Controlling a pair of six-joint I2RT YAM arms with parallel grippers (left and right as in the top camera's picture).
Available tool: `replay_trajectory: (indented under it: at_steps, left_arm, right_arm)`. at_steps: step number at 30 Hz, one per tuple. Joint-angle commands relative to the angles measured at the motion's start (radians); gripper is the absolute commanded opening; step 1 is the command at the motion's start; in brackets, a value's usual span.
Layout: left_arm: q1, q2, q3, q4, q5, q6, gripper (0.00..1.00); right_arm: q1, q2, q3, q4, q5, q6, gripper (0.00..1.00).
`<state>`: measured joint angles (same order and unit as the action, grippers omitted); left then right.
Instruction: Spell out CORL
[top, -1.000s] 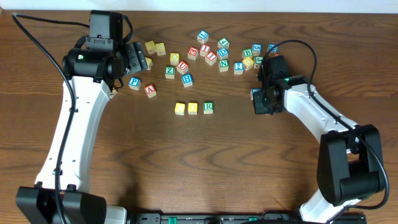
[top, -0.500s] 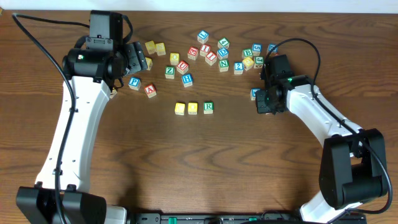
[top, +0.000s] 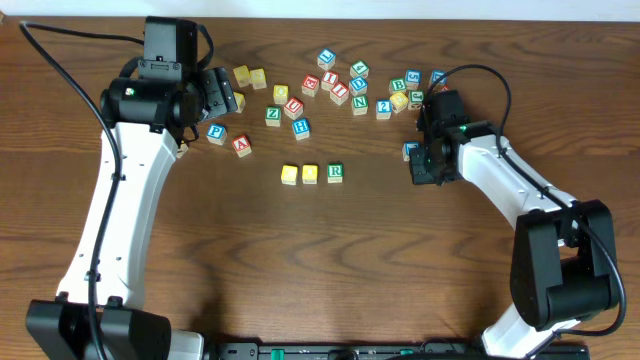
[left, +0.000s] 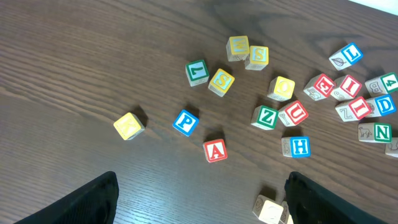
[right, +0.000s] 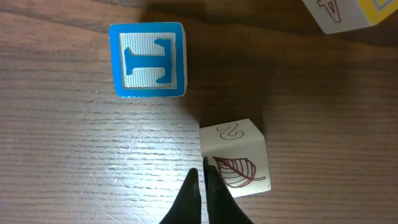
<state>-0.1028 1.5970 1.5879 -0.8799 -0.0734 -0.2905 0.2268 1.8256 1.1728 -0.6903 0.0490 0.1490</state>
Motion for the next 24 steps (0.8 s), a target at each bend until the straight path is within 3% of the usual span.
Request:
replay_trajectory:
  at_steps: [1, 17, 24]
  left_arm:
    - [0.002, -0.009, -0.008, -0.001, 0.002, 0.002, 0.84]
    - [0.002, -0.009, -0.008, -0.001, 0.002, 0.002, 0.84]
    - [0.002, -0.009, -0.008, 0.000, 0.002, 0.002, 0.84]
  right_arm:
    - [-0.002, 0.010, -0.041, -0.005, -0.011, -0.006, 0.01]
    - [0.113, 0.009, -0.054, 0.026, -0.062, 0.000, 0.01]
    - [0.097, -0.044, 0.042, -0.008, 0.171, 0.170, 0.01]
